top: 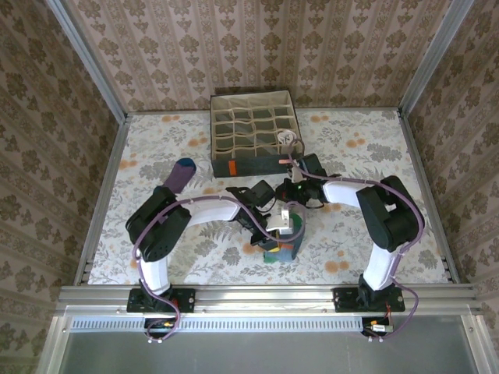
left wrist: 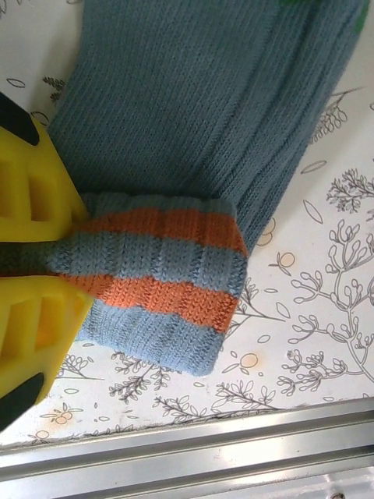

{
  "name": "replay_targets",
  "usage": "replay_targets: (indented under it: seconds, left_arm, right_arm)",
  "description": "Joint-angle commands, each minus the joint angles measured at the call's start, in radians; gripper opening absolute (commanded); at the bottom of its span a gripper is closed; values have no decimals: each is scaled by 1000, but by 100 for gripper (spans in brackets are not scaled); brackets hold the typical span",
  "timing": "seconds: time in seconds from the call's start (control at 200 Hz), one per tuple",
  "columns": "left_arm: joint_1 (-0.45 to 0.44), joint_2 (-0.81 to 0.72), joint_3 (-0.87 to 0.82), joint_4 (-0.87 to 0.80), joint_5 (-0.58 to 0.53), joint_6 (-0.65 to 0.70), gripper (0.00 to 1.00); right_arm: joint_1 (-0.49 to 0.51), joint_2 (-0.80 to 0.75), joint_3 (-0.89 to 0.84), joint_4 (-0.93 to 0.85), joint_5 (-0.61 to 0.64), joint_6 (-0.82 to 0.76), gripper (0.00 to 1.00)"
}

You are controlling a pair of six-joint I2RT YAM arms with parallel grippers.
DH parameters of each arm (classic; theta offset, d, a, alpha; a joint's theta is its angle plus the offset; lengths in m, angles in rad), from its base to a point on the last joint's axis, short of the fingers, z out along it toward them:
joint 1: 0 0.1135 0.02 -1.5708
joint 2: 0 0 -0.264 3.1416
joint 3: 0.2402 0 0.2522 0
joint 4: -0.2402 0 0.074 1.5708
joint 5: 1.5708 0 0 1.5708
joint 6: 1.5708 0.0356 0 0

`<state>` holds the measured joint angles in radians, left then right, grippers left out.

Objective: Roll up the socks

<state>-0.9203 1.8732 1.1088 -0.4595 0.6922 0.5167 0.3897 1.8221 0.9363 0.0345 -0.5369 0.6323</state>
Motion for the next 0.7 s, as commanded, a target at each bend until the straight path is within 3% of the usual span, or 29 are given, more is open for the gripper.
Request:
replay_targets:
  seconds: [0.0,0.115,0.22,0.33,0.695]
  left_arm:
    - [16,57,21,-76,-3,-15,0]
    - [25,57,10,-60,-27,-51,0]
    - [29,43,6,-52,-39,-78,0]
    - [31,23,7,-73,-88,-93,0]
    - [24,-43,-63,-5,-115,-138,0]
  right_arm:
    - [-14,14,-9,-2,-41,-35,0]
    - [-33,-47,-29,-44,-6,-25,7]
    - [-34,-116,-25,-142,54,-52,30]
    - [-33,-175,-25,-249,117,-71,41]
    - [-22,-423,-248,-338,217,11,57]
